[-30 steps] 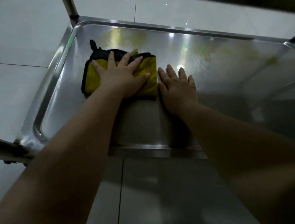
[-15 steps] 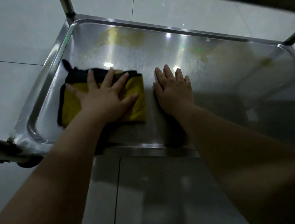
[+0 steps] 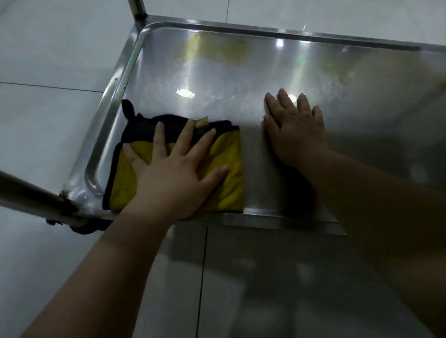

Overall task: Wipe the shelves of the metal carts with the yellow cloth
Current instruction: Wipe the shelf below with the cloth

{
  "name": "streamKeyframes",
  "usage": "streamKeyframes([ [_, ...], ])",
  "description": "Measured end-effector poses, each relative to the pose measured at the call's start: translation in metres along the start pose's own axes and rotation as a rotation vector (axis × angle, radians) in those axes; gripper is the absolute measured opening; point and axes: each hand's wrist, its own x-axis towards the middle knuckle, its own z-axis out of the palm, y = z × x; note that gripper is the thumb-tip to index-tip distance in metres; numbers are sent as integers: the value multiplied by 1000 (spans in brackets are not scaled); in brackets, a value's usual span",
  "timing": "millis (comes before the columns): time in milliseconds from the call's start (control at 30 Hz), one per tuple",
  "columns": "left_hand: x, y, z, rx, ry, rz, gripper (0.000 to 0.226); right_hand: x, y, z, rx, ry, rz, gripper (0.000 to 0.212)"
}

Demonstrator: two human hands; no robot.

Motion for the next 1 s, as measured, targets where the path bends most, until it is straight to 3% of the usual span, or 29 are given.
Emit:
streamKeyframes([
  [167, -19, -14, 4, -3, -13, -80, 72, -2, -2, 1, -37, -11, -4, 56],
  [333, 59, -7, -12, 8, 42, -45, 71, -7, -2, 0, -53, -82, -291, 70],
  [567, 139, -16, -41, -4, -26, -11, 73, -1, -2, -1, -58, -112, -284, 68],
  [900, -14, -31, -1, -8, 28, -71, 70, -5, -2, 2, -51, -87, -286, 78],
  [1000, -16, -30, -1, 3, -12, -90, 71, -6, -3, 3, -58, -93, -281, 78],
])
